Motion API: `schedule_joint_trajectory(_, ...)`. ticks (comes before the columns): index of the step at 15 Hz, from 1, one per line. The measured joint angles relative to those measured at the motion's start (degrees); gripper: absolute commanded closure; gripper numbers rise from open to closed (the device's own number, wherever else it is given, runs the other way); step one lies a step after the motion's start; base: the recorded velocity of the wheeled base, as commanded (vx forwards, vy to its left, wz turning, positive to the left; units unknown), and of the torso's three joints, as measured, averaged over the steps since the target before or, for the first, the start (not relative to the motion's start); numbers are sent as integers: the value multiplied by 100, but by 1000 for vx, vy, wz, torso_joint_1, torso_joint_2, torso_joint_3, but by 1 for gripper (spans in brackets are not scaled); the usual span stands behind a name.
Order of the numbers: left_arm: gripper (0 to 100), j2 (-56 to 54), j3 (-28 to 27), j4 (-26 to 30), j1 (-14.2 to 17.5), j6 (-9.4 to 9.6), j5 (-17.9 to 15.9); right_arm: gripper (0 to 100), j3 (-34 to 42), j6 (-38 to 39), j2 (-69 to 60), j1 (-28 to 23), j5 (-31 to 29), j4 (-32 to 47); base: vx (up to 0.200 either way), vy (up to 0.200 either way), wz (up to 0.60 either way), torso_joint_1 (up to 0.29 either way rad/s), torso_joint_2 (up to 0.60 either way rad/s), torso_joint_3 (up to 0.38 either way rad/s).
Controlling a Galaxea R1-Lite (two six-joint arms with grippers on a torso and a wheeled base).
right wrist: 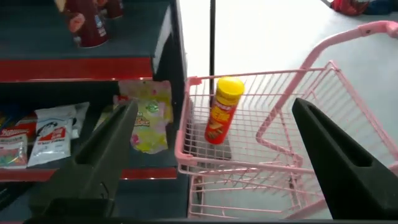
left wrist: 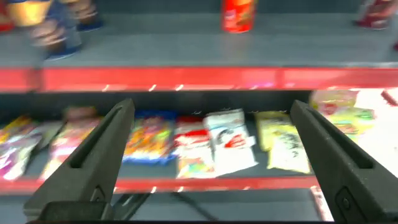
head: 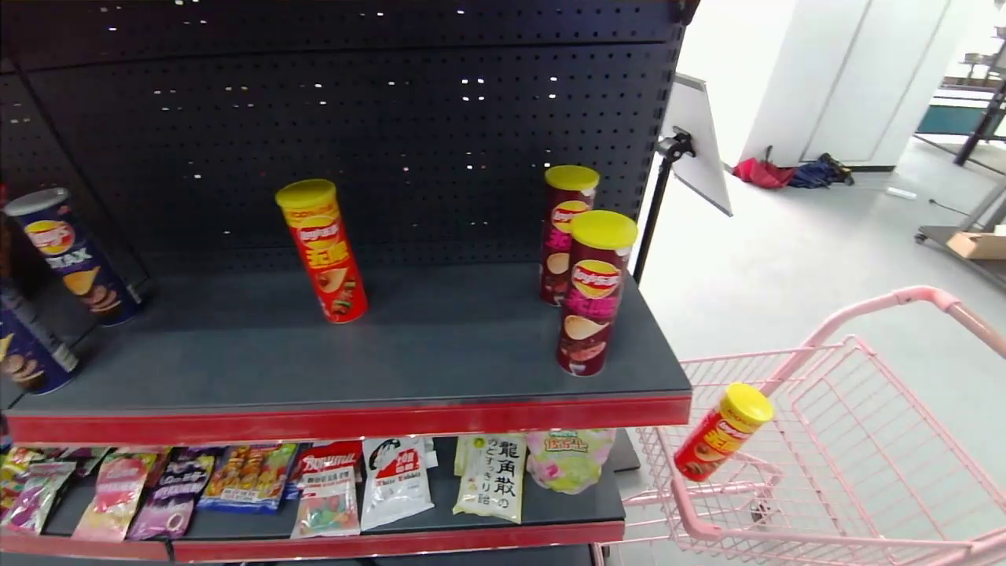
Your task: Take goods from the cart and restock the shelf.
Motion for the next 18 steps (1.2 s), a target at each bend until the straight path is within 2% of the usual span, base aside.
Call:
schedule_joint_trajectory(4,0,0,0,-2,7,-11,0,0,0,0,0,-1,-2,2,0,0,-600,4,2,2)
schedule_joint_trajectory(14,0,0,0,-2,7,-10,-4,0,0,0,0,-1,-17,2,0,0,0,-6,8,8)
schedule_joint_trajectory(18,0,0,0,0,7,-10,-6,0,0,0,0,-1,-20,2,0,0,0,-139,334,176)
